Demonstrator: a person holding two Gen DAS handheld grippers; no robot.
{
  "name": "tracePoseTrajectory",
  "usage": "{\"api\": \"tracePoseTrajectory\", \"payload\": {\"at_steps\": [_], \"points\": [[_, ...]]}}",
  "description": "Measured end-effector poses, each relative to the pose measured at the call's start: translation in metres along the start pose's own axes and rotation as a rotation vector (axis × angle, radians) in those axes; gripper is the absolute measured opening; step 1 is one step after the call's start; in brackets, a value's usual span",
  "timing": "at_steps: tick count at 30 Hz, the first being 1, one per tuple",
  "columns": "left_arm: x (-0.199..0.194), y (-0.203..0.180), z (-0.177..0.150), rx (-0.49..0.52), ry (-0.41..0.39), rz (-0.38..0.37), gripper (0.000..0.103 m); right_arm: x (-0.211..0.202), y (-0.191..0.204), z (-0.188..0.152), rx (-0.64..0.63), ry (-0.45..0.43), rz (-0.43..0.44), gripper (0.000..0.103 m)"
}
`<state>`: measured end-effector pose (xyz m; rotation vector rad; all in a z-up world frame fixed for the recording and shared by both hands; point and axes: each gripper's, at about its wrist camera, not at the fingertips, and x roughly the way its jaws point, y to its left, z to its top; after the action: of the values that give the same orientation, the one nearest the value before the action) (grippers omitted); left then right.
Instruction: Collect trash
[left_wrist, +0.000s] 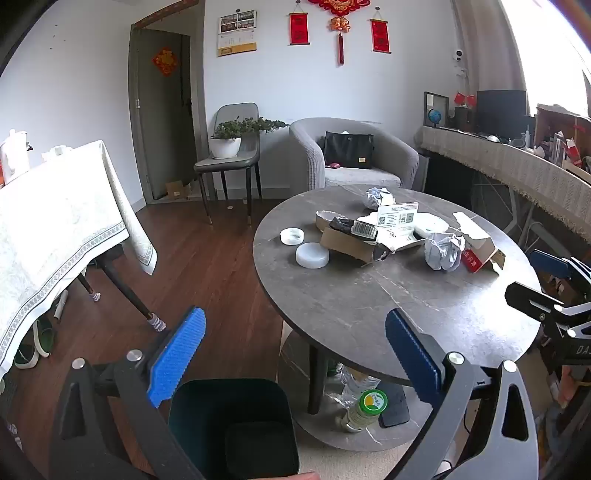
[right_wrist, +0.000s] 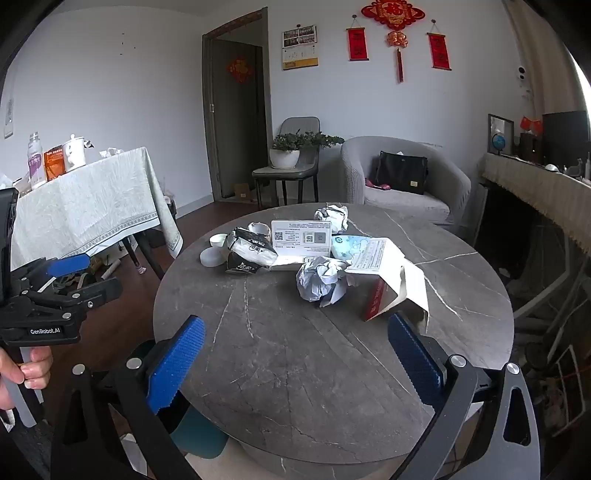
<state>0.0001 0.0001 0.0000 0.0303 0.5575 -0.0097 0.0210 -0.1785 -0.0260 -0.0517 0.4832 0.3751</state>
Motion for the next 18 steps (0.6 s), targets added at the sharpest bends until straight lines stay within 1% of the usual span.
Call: {"api": "tracePoseTrajectory", "payload": {"at_steps": [18], "points": [[-0.0002, -0.0004, -0.0001, 0.003, -0.004, 0.001, 0.1, 0.0004, 0.0004, 0.0, -0.005, 0.007, -0.001, 0.1]]}}
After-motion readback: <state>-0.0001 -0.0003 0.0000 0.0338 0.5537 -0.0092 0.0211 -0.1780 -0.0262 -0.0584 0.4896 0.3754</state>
